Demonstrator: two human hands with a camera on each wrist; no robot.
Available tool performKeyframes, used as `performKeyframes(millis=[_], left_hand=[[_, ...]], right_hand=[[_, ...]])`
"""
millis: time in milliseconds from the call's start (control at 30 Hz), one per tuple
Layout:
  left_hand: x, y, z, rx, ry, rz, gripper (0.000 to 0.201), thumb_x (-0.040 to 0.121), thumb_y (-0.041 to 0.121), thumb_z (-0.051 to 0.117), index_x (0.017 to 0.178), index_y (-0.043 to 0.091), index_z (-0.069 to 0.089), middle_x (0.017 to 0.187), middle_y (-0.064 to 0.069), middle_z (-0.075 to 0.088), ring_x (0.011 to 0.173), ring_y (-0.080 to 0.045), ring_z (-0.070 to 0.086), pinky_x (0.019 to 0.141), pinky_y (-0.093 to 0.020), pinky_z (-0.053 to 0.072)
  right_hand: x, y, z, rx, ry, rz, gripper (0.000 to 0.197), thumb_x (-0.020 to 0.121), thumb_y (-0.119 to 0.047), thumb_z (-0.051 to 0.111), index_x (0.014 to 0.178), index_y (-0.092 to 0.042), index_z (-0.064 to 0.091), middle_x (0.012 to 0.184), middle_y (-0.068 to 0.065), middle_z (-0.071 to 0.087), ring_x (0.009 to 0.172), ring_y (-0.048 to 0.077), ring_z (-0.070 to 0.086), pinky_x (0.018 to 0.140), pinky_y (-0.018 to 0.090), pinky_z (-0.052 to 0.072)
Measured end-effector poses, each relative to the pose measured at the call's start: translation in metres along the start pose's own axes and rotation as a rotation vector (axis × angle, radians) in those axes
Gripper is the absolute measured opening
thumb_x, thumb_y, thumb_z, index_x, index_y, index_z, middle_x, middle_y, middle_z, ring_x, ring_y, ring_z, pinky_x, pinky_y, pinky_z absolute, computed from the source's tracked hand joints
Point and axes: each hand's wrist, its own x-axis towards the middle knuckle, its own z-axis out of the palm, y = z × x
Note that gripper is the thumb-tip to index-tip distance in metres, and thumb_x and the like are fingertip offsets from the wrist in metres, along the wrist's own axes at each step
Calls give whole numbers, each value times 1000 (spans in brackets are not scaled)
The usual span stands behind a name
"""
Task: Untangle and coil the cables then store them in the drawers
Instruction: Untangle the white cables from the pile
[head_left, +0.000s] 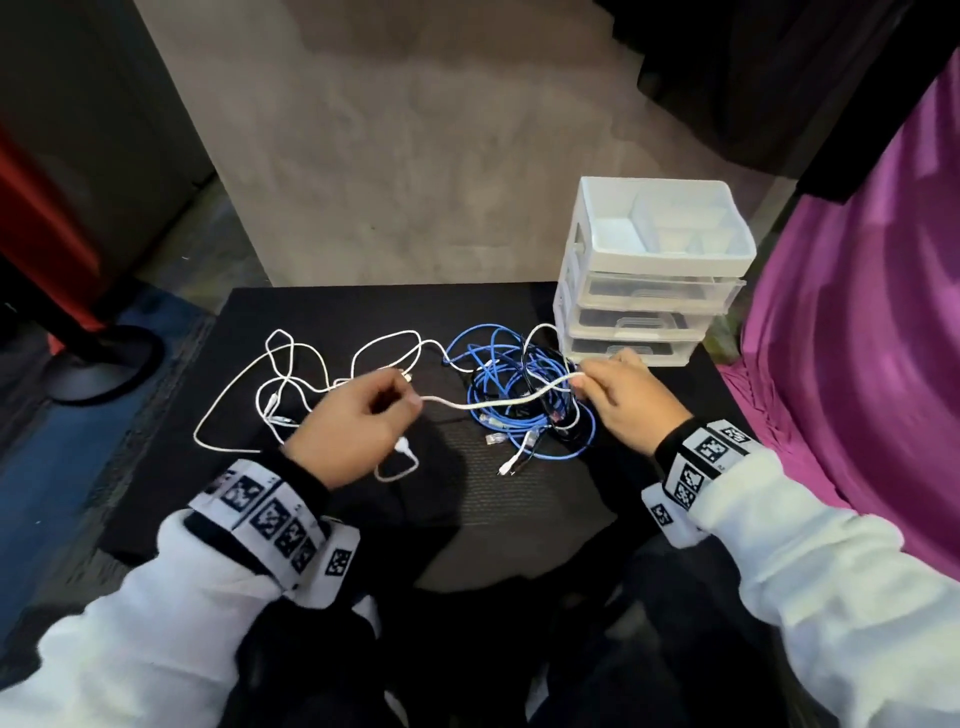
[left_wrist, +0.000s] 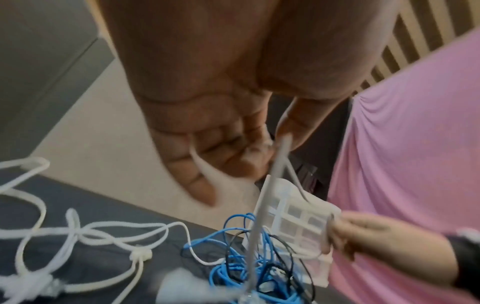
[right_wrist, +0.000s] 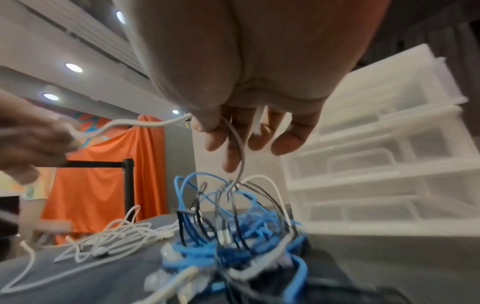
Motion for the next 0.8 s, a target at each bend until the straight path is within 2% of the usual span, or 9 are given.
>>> performKeyframes(millis=[67, 133, 233, 300, 433, 500, 567, 667, 800], left_hand=[[1, 5, 8, 94, 87, 101, 39, 80, 57, 54, 102, 27, 66, 108, 4, 64, 98, -10, 62, 94, -29, 47], [3, 19, 24, 178, 113, 273, 47, 87, 57, 52, 117, 23, 66, 120, 4, 65, 113, -10, 59, 104, -26, 41], [0, 49, 55, 190, -33, 244, 35, 91, 57, 52, 99, 26, 66, 81, 12, 68, 77, -5, 61, 79, -31, 50], [6, 52, 63, 113, 3, 179, 31, 96, 48, 57, 81, 22, 60, 57, 12, 53, 55, -5, 48, 62, -31, 41], [5, 70, 35, -28, 125, 242, 33, 99, 38, 56, 76, 17, 66, 51, 9, 44, 49, -8, 40, 51, -31, 35], [4, 80, 8, -177, 226, 249, 33, 103, 28, 57, 76, 12, 67, 52, -1, 42, 49, -16, 39, 48, -28, 33], [4, 79, -20, -254, 334, 250, 31, 105, 24, 55, 78, 12, 67, 49, 6, 43, 48, -14, 40, 49, -24, 37], [7, 60, -50, -391, 480, 207, 33, 105, 33, 53, 76, 24, 67, 46, 11, 42, 46, -7, 40, 61, -32, 45], [4, 38, -60, -565, 377, 64, 33, 101, 37, 52, 79, 21, 71, 56, 4, 50, 54, -14, 55, 66, -31, 49]], right_hand=[[7, -21, -10, 1, -17, -72, 37, 106, -46, 35, 80, -24, 49, 76, -6, 55, 76, 19, 50, 76, 44, 45], [9, -46, -12, -20, -22, -177, 33, 106, -45, 38, 83, -24, 49, 79, -8, 52, 76, 19, 54, 70, 39, 43], [8, -77, -10, -46, -19, -285, 24, 103, -37, 42, 87, -22, 52, 81, -12, 45, 78, 20, 54, 66, 39, 44], [8, -82, -9, -28, -14, -289, 19, 104, -27, 48, 88, -19, 53, 81, -12, 46, 77, 17, 51, 67, 41, 45], [7, -56, -4, 72, -23, -180, 32, 108, -37, 43, 82, -19, 50, 74, -8, 51, 69, 16, 49, 67, 37, 40], [5, -29, 2, 99, -35, -89, 35, 107, -39, 41, 80, -19, 50, 72, -5, 54, 67, 17, 51, 67, 37, 40], [4, -4, 8, 91, -27, -35, 34, 107, -37, 42, 77, -22, 49, 72, -5, 54, 70, 19, 52, 69, 34, 38], [5, 17, 12, 94, -26, 42, 31, 107, -30, 48, 76, -23, 46, 71, -8, 51, 72, 21, 52, 71, 34, 38], [8, 20, 11, 102, 0, 155, 33, 106, -34, 47, 79, -17, 50, 74, 1, 62, 73, 27, 61, 74, 46, 52]])
